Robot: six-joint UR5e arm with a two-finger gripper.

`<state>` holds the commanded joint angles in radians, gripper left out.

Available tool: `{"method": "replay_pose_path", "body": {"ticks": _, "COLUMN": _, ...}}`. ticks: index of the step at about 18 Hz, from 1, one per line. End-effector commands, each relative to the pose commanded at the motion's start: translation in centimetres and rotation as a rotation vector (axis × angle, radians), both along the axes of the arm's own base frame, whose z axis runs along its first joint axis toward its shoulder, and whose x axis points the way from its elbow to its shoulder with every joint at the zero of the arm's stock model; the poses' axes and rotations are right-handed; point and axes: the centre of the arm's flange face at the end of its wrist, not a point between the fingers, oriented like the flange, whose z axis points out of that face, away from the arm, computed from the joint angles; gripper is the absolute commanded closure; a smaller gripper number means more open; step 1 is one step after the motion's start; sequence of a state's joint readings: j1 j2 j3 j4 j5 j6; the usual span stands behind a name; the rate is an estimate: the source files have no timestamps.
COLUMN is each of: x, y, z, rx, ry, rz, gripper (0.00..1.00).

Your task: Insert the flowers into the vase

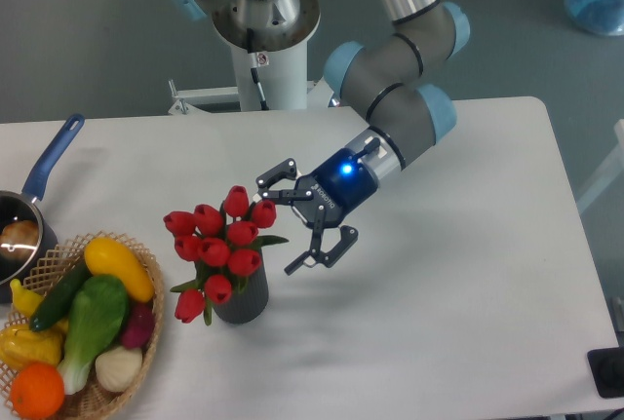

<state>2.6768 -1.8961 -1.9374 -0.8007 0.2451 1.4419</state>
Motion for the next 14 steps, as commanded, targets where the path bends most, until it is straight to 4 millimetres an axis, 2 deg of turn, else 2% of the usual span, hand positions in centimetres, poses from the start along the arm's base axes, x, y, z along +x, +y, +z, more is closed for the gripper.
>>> {"method": "replay_pose_path", "body": {"ticks": 1, "x": 0.0, "y": -0.1, "z": 0.1, "rx": -0.024, "ry": 0.021, "rz": 0.003, "gripper": 0.00}}
{"method": "replay_pose_path", "body": {"ticks": 7, "x": -1.9, "y": -1.8, "z": 4.1, "rx": -0.104, "ry": 0.184, "rz": 0.056, "gripper": 0.00}}
{"method": "replay_pose_path", "body": {"ticks": 9, "x": -2.4, "y": -2.3, "z": 5.0, "rx": -0.180, "ry": 0.268, "rz": 0.077, "gripper": 0.00}}
{"method": "replay_pose_path", "body": {"ticks": 13, "x": -5.2, "y": -3.9, "z": 6.4, "rx": -0.313, "ry": 0.412, "rz": 0.135, "gripper": 0.00}}
{"method": "replay_pose_path", "body": {"ticks": 14, "x": -6.4, "y": -4.5, "z": 7.4, "rx": -0.317, "ry": 0.429, "rz": 0.161, "gripper": 0.00}}
